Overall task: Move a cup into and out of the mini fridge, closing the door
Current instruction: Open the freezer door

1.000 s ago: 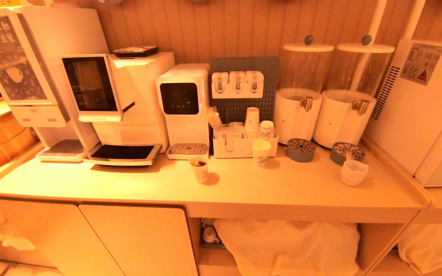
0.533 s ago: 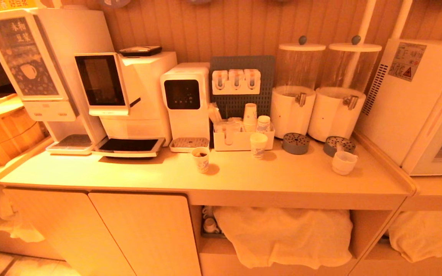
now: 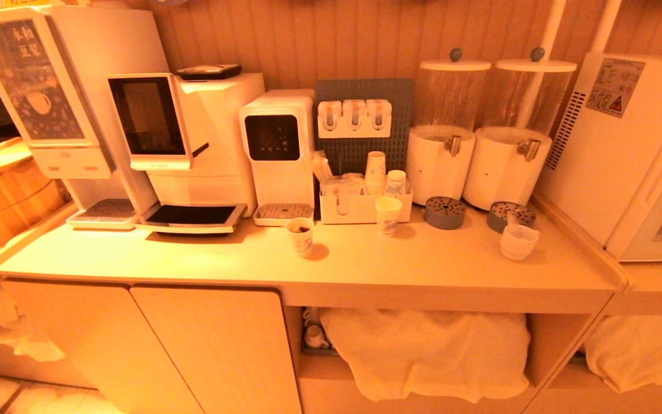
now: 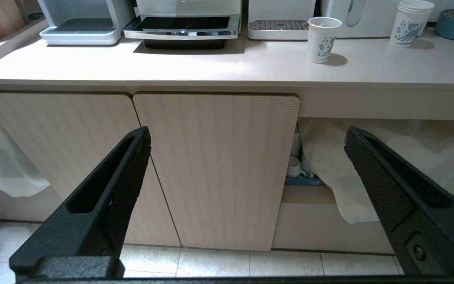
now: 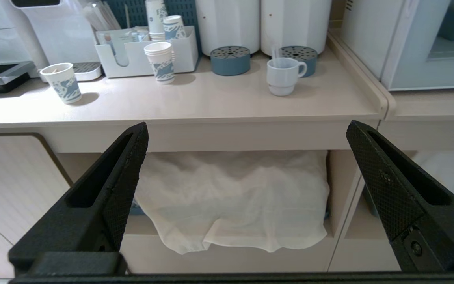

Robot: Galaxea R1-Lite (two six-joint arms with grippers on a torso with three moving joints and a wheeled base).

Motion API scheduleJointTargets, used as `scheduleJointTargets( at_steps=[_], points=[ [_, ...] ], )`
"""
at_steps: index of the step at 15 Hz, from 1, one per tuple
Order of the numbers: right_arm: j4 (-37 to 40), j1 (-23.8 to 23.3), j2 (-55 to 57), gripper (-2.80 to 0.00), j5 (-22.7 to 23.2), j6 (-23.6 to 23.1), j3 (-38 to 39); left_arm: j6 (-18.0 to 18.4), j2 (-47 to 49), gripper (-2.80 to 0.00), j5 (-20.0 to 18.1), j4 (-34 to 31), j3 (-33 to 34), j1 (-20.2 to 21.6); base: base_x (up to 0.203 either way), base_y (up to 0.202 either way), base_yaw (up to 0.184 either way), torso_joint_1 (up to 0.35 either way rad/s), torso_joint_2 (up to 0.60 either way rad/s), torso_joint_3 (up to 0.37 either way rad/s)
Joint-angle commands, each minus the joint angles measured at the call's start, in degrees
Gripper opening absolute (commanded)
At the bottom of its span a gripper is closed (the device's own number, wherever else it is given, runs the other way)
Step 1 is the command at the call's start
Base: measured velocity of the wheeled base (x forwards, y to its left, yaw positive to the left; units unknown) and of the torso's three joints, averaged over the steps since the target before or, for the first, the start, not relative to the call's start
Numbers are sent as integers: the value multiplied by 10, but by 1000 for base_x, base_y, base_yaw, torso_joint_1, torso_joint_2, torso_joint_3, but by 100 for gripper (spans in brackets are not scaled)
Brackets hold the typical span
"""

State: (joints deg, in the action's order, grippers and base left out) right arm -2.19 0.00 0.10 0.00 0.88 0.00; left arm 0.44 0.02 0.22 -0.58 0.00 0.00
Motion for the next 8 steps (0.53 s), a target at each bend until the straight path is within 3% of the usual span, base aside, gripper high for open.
scheduleJointTargets(
  at_steps=[1, 8],
  points=[
    [0, 0, 1, 0, 0, 0, 9, 0, 0, 0, 0, 0, 0, 0, 0, 0, 0, -65, 154, 68],
    [0, 0, 1, 0, 0, 0, 9, 0, 0, 0, 0, 0, 0, 0, 0, 0, 0, -59, 116, 59]
  ],
)
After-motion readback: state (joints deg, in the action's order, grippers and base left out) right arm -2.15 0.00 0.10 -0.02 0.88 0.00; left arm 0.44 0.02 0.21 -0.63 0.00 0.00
